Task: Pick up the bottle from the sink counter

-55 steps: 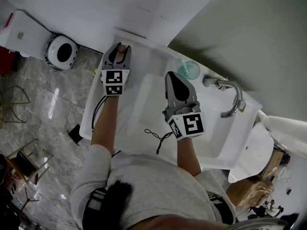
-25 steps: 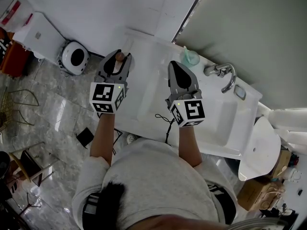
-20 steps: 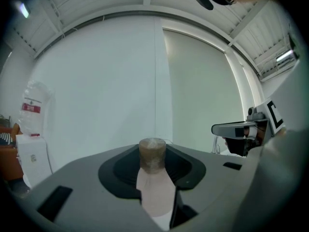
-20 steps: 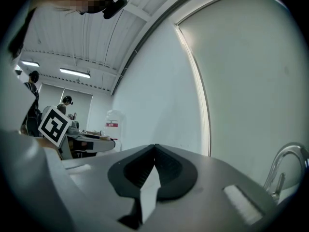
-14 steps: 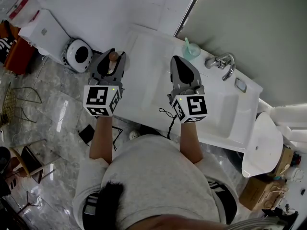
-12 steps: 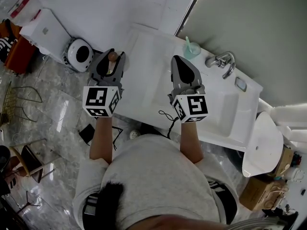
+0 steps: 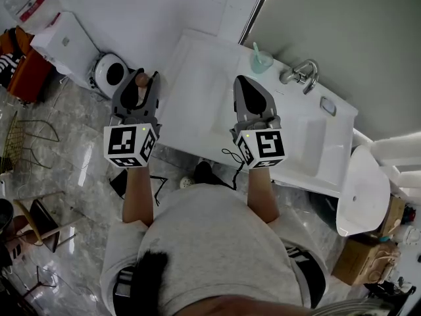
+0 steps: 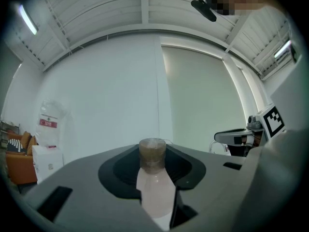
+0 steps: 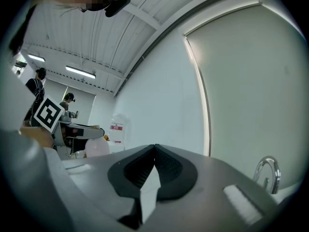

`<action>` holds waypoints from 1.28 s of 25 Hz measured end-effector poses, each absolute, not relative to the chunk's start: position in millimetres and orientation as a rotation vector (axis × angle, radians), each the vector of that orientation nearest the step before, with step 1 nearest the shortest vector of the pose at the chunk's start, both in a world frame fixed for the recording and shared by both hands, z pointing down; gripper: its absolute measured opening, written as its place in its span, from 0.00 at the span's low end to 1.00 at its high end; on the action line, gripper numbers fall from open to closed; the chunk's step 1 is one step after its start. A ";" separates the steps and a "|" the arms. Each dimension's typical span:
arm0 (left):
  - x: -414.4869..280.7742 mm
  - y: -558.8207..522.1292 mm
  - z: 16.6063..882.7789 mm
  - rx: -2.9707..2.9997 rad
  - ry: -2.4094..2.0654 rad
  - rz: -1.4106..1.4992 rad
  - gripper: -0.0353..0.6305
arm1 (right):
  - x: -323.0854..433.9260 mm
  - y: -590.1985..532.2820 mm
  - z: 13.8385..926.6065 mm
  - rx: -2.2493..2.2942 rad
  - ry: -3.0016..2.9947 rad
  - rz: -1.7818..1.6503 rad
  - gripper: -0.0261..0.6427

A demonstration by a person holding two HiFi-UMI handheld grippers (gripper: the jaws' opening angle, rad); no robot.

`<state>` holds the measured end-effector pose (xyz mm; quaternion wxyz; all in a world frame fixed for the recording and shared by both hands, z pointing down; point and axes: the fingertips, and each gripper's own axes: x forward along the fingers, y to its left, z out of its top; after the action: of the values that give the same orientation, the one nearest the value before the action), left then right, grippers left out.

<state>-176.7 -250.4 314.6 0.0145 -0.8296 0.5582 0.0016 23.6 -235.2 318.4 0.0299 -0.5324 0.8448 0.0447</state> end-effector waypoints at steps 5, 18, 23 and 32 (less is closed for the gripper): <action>-190.9 -229.4 308.6 -2.550 1.764 0.019 0.26 | 20.9 -215.2 310.2 -1.646 2.592 0.164 0.06; -219.9 -188.9 304.6 -2.492 1.824 0.023 0.26 | 10.8 -176.8 302.5 -1.647 2.592 0.211 0.06; -223.5 -179.7 301.5 -2.485 1.824 0.039 0.26 | 8.8 -168.4 300.3 -1.655 2.585 0.227 0.06; -222.7 -173.1 299.1 -2.492 1.814 0.056 0.26 | 11.3 -160.5 299.6 -1.669 2.572 0.223 0.06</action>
<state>-222.7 -173.1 299.1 0.0295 -0.8079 0.5883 0.0180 11.3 -160.5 299.6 0.0336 -0.5425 0.8362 0.0726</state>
